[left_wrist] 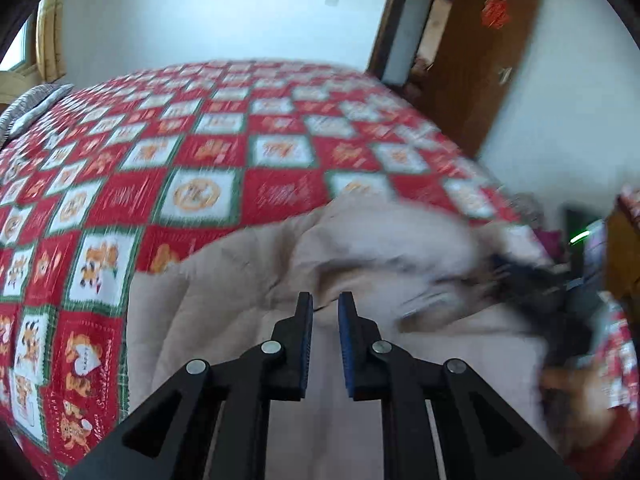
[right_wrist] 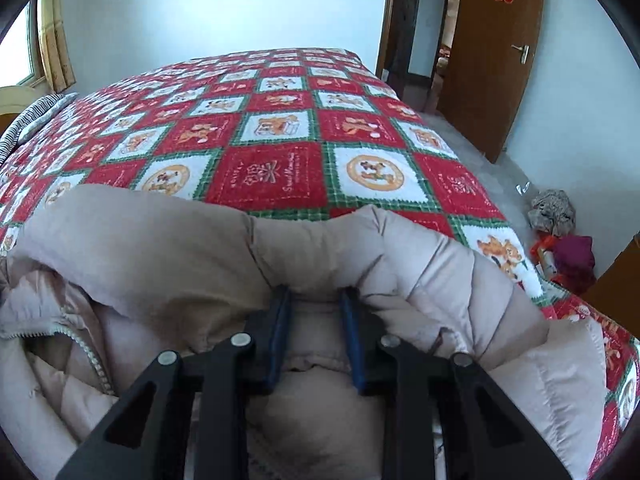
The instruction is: Fold large clothes
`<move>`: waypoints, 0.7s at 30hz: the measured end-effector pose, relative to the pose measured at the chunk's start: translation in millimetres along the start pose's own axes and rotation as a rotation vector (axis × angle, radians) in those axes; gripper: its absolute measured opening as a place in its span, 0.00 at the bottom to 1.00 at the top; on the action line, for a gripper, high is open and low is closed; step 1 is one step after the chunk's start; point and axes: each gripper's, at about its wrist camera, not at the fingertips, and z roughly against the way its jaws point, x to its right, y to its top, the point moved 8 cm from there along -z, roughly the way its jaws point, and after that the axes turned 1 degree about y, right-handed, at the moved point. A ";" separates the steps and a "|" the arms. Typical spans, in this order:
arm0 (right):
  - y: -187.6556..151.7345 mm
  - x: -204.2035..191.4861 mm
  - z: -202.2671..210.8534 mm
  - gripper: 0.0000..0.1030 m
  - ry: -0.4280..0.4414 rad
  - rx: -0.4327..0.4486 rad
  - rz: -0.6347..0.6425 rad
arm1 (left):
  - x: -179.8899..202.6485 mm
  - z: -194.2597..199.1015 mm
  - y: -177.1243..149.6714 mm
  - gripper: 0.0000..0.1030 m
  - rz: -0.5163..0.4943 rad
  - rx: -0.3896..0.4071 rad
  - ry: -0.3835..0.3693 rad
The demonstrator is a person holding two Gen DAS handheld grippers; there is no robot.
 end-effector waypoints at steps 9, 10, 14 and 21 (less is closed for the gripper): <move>-2.1 0.0 5.3 0.32 0.087 0.016 -0.028 | 70.2 -84.4 66.1 0.55 0.013 0.009 -0.081; -2.0 1.4 5.3 0.32 0.110 0.017 -0.043 | 64.6 -100.1 54.1 0.55 0.016 -0.026 -0.032; -0.2 4.5 7.8 0.33 0.208 0.036 -0.104 | 51.0 -110.8 15.1 0.55 0.030 0.001 -0.040; 2.4 8.2 12.6 0.34 0.238 0.054 -0.154 | 59.2 -125.3 9.3 0.55 -0.090 -0.030 0.125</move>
